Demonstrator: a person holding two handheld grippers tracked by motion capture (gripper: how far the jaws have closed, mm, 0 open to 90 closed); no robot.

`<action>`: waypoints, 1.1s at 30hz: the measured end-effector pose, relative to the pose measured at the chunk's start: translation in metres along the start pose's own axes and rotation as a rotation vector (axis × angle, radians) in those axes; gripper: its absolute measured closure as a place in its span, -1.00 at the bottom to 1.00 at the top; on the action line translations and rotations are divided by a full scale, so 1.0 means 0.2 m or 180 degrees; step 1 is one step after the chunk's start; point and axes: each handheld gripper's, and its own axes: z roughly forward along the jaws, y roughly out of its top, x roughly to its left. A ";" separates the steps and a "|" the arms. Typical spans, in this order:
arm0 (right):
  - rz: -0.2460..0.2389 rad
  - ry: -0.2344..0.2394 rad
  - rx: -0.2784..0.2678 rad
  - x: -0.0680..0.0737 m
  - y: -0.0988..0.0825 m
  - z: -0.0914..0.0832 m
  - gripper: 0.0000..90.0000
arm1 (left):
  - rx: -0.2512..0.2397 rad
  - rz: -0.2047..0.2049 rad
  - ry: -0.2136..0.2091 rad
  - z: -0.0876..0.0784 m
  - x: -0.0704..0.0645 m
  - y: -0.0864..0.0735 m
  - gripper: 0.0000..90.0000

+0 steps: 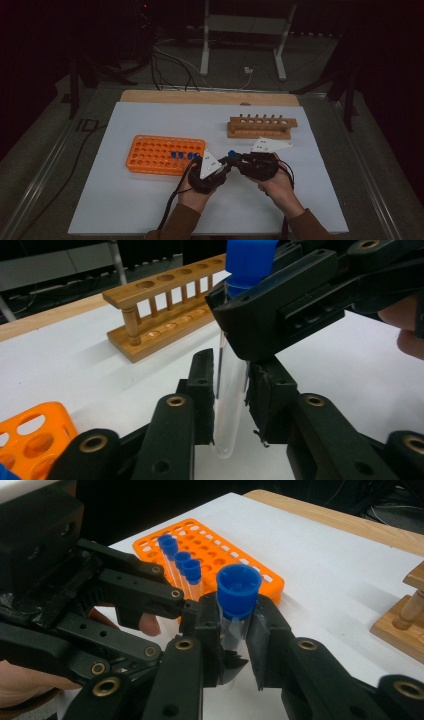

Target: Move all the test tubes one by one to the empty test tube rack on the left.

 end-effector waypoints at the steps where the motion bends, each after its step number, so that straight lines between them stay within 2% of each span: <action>1: 0.0002 0.0001 -0.0001 0.00 0.00 0.00 0.72 | 0.0001 0.0004 -0.0013 0.00 0.00 0.00 0.68; 5: -0.0010 0.0016 0.0001 0.00 0.00 0.00 0.70 | 0.0016 0.0010 -0.0032 0.00 0.00 0.00 0.71; 11: 0.0006 0.0083 -0.0106 -0.03 -0.01 -0.03 0.08 | 0.0050 -0.0032 -0.0003 -0.02 0.03 -0.01 0.72; 16: 0.0015 -0.0063 -0.0201 -0.05 -0.04 -0.06 -0.27 | -0.0006 -0.0110 -0.0016 -0.06 0.07 -0.02 0.72; 20: -0.0085 -0.0293 -0.0226 -0.07 -0.08 -0.09 -0.56 | -0.0020 -0.0076 -0.0052 -0.10 0.08 -0.04 0.72; 24: 0.0002 -0.0428 -0.0213 -0.10 -0.13 -0.10 -0.70 | -0.0028 -0.0056 -0.0050 -0.14 0.10 -0.05 0.72; 28: 0.0073 -0.0519 -0.0192 -0.14 -0.18 -0.11 -0.89 | -0.0060 -0.0097 -0.0029 -0.18 0.14 -0.06 0.72; 33: 0.0118 -0.0632 -0.0173 -0.17 -0.23 -0.13 -0.95 | -0.0064 -0.0163 0.0000 -0.24 0.19 -0.09 0.72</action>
